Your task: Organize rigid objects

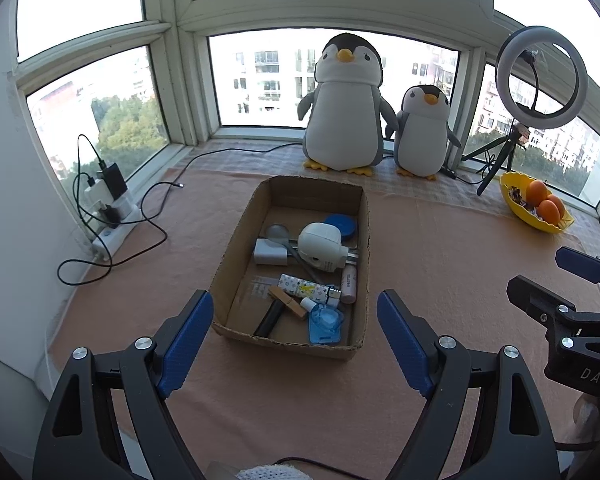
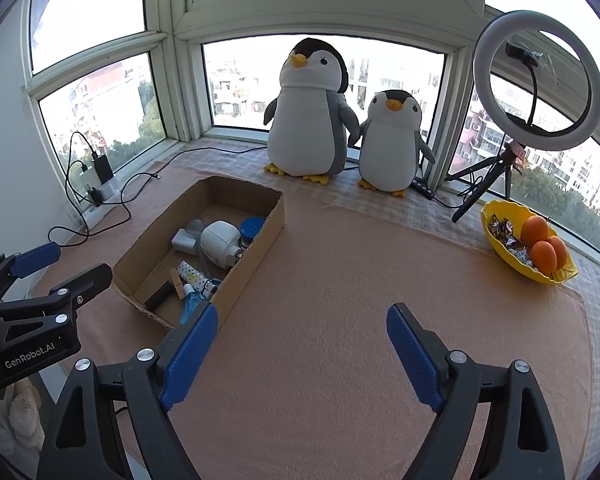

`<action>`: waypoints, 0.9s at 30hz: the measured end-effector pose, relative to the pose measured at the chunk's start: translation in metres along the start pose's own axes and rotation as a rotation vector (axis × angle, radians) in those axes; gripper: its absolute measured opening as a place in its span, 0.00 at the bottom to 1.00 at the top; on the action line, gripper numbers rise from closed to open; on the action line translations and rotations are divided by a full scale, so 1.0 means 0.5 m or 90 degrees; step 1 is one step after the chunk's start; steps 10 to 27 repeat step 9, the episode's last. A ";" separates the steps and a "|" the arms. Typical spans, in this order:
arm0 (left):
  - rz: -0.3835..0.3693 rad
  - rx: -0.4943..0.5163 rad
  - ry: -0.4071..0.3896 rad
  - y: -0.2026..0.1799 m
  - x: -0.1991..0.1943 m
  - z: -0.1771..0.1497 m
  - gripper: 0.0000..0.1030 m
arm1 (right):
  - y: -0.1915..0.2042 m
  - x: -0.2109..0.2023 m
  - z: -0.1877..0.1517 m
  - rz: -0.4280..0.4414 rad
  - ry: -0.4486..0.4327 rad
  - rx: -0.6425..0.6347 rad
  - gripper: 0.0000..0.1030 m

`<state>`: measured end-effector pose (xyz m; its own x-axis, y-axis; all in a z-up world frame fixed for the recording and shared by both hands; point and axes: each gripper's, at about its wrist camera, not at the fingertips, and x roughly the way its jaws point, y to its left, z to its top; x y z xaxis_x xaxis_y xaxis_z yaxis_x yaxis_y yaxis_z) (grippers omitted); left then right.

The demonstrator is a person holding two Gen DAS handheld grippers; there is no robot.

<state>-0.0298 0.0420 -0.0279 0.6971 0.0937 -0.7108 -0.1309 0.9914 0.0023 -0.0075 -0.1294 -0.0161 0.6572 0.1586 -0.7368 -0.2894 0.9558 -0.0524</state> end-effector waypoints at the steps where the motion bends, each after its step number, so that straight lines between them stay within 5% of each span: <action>1: 0.000 0.000 -0.001 0.000 0.000 0.000 0.82 | 0.000 0.001 -0.001 0.000 0.001 0.000 0.81; 27: 0.001 0.000 0.000 0.002 0.003 0.001 0.82 | 0.000 0.005 -0.003 -0.002 0.005 -0.001 0.82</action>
